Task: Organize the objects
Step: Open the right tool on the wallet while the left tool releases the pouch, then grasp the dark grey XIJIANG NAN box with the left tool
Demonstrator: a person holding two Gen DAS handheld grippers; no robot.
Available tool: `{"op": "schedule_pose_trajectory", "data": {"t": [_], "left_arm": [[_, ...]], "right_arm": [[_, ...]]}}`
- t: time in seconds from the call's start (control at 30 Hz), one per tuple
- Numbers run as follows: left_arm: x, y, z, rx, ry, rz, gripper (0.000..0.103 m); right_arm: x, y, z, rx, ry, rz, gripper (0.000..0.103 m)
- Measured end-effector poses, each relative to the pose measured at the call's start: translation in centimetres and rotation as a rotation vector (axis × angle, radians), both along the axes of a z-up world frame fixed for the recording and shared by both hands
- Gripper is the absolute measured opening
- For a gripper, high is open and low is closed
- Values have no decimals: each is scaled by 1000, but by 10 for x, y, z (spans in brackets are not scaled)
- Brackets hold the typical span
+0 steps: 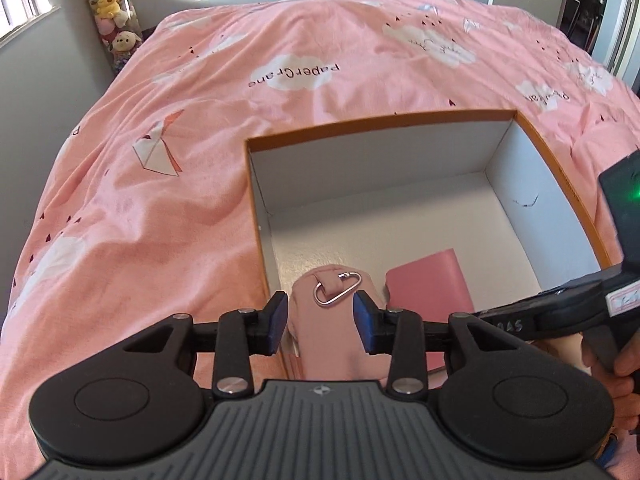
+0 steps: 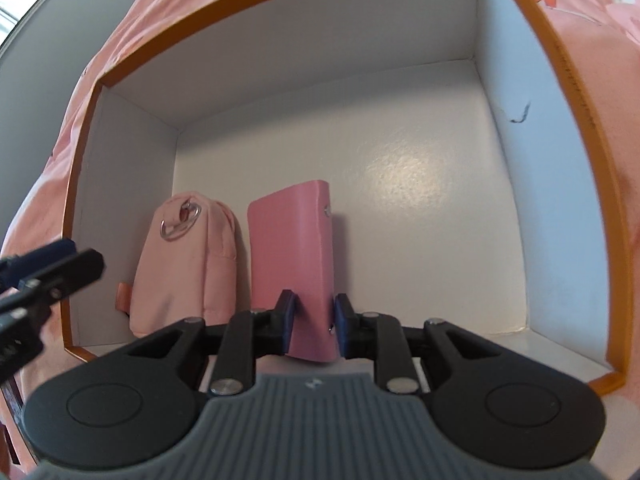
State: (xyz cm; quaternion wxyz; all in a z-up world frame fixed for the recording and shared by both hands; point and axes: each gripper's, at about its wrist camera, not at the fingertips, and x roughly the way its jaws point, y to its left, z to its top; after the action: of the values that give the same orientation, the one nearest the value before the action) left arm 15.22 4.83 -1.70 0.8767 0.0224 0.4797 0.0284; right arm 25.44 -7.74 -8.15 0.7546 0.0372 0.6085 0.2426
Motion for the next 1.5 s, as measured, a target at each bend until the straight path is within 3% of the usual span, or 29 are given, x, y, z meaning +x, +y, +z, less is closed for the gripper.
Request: {"op": "schedule_pose_trajectory", "data": {"t": [0.2,0.4,0.6,1.07,1.17,1.23,1.33,1.5], "left_arm": [[-2,3,2,-8,-8,-4,44],[-5,1,-2,-7,-4,-22,44],[-12,3,2,-35,-19,-26,44],[-64,-12,37,-50,-73,-142,44],[-78,-11,37,-90,-52,-159,45],[-85,-8,33,-116,-26,-164,51],[-95,-5,21,-121,24,-173,54],[-112,-2,-7,-129,134,-208,62]], "right_arm": [[-7,20,-1,-79,-46,152,25],[-9,35,-10,-202,-93,229,26],[-16,25,3,-160,-146,206,26],[-85,-17,95,-18,-389,179,27],[-102,-30,106,10,-410,148,27],[-113,-40,112,27,-421,133,33],[-130,-39,106,15,-435,135,34],[-151,-36,84,27,-356,157,34]]}}
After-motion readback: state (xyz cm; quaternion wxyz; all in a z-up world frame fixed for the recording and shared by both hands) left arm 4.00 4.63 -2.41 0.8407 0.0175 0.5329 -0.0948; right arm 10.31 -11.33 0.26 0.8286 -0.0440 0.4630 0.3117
